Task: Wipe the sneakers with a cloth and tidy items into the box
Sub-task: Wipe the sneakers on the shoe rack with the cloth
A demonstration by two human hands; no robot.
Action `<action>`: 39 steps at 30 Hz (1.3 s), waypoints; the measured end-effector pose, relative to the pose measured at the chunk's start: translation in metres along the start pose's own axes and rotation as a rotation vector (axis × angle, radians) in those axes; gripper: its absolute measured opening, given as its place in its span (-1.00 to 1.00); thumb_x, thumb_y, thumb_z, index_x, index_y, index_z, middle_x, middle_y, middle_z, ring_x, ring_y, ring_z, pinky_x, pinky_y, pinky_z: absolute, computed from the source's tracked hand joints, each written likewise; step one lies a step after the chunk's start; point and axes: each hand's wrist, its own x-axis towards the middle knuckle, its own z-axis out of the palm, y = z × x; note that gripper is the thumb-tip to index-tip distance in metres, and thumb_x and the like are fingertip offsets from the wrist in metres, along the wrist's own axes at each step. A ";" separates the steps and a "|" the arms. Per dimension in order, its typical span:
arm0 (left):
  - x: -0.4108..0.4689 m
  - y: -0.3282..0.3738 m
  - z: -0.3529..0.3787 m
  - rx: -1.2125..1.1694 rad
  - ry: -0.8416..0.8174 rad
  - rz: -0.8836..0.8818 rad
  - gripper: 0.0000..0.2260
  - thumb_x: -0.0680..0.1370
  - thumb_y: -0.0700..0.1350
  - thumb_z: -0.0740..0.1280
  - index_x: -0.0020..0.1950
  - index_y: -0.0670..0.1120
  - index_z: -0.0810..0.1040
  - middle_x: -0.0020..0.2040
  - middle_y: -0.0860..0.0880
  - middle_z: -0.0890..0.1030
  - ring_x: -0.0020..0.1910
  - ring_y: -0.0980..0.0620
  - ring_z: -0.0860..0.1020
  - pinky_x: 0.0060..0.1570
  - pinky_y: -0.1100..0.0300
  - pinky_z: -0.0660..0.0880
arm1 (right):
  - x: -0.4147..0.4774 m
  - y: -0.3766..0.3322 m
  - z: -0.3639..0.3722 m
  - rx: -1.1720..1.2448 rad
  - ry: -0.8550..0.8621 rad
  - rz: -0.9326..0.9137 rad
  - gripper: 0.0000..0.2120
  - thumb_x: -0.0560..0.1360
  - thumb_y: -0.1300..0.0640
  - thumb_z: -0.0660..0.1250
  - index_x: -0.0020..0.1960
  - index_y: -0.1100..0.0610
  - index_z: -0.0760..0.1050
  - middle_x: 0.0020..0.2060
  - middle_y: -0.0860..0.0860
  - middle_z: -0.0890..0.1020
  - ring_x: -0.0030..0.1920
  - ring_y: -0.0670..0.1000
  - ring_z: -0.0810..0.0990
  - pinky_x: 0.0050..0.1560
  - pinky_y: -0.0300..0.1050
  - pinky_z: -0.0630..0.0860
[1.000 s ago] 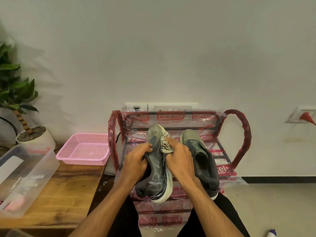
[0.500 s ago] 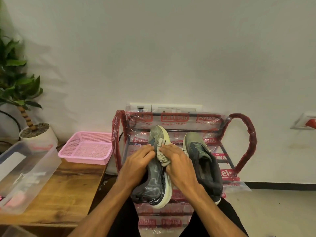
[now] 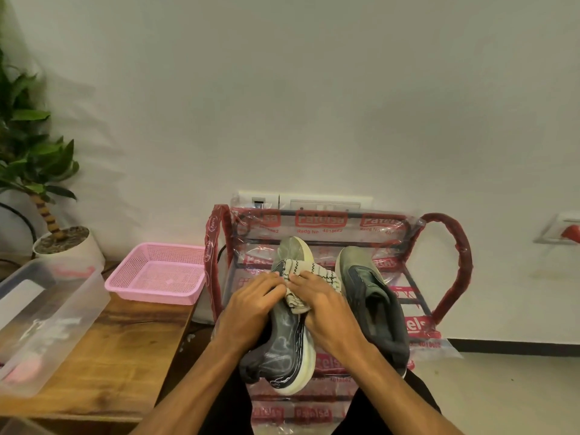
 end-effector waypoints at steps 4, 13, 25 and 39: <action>0.006 0.004 0.000 0.000 0.008 -0.016 -0.83 0.48 -0.27 0.20 -0.05 -0.18 0.58 0.00 -0.12 0.65 0.01 -0.07 0.61 -0.07 0.06 0.60 | 0.012 0.005 0.000 -0.206 0.023 -0.040 -0.43 0.28 0.40 0.48 0.27 0.15 0.58 0.25 0.04 0.61 0.32 0.13 0.53 0.29 0.07 0.49; 0.003 -0.002 -0.001 -0.080 0.013 -0.062 -0.85 0.47 -0.26 0.17 -0.05 -0.06 0.47 0.01 -0.05 0.63 -0.01 0.04 0.56 -0.16 0.19 0.54 | -0.003 -0.017 -0.010 -0.070 -0.026 -0.021 -0.40 0.39 0.46 0.30 0.39 0.11 0.48 0.35 0.02 0.52 0.43 0.08 0.39 0.41 -0.07 0.32; 0.002 -0.003 0.008 -0.150 0.050 -0.155 -0.81 0.47 -0.23 0.14 0.00 -0.03 0.45 0.00 -0.07 0.65 0.00 0.07 0.54 -0.10 0.16 0.52 | 0.008 -0.021 -0.017 -0.093 -0.114 0.104 -0.58 0.51 0.34 0.20 0.32 0.09 0.51 0.18 0.05 0.58 0.22 0.10 0.52 0.11 -0.01 0.48; 0.008 0.003 0.012 -0.148 0.054 -0.218 -0.68 0.38 -0.36 0.22 0.03 -0.03 0.46 -0.04 -0.05 0.64 -0.08 0.08 0.55 -0.19 0.23 0.51 | 0.004 -0.013 -0.013 0.007 -0.142 0.143 -0.51 0.44 0.35 0.20 0.31 0.06 0.53 0.17 0.03 0.59 0.22 0.10 0.52 0.12 0.02 0.50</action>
